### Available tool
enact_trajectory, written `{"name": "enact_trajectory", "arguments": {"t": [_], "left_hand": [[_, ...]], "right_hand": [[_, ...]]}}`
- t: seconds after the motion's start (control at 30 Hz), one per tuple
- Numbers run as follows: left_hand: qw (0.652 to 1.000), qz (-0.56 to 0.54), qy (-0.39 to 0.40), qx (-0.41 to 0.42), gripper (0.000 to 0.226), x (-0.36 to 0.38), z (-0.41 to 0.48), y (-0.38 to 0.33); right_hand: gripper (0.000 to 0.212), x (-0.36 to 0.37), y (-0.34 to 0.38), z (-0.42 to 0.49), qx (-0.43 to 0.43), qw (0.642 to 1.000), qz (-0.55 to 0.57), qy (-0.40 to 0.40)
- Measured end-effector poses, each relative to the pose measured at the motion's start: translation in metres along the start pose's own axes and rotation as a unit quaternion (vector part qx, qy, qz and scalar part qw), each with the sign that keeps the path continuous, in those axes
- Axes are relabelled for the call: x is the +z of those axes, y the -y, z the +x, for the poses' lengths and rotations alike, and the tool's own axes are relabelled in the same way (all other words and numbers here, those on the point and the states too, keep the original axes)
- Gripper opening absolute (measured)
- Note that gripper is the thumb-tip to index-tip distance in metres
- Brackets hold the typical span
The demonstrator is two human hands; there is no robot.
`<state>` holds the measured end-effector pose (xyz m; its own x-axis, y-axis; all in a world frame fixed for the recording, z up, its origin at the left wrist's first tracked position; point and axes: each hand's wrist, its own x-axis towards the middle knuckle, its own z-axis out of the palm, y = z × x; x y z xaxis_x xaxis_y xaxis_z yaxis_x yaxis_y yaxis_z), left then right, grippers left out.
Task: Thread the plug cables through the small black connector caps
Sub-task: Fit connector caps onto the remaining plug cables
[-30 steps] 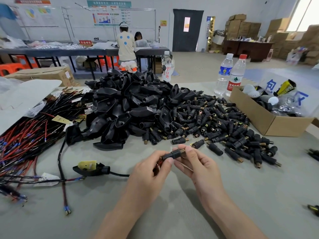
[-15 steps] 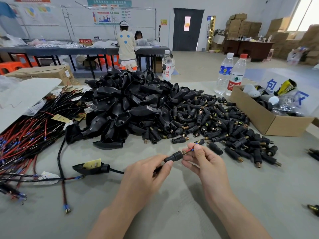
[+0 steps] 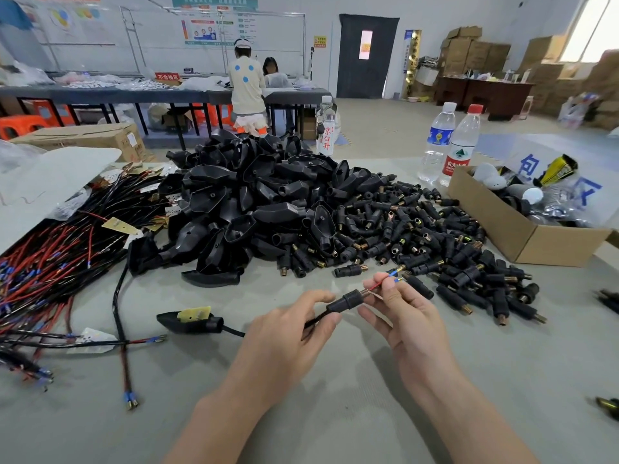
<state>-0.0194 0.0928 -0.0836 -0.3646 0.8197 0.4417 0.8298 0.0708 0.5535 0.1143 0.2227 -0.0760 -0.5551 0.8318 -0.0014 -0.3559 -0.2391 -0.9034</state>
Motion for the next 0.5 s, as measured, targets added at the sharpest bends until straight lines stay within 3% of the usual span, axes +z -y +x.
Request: {"name": "enact_trajectory", "arguments": {"t": [0.13,0.3,0.4,0.5], "left_hand": [[1.000,0.020,-0.004,0.005,0.023,-0.004,-0.002,0.003],[0.995,0.094,-0.012,0.009,0.037,-0.004,-0.003,0.004],[0.993,0.109,-0.041,0.007,0.035,-0.005,-0.001,0.001],[0.993,0.104,-0.045,0.021,0.039,-0.006,-0.001,0.000]], "right_hand": [[0.020,0.000,-0.001,0.002,0.000,0.999,0.038,-0.023],[0.028,0.002,0.001,0.001,0.009,0.993,0.102,-0.064],[0.014,0.007,-0.002,-0.002,0.036,0.988,0.146,-0.034],[0.024,0.013,-0.005,-0.004,0.075,0.984,0.160,0.012]]}}
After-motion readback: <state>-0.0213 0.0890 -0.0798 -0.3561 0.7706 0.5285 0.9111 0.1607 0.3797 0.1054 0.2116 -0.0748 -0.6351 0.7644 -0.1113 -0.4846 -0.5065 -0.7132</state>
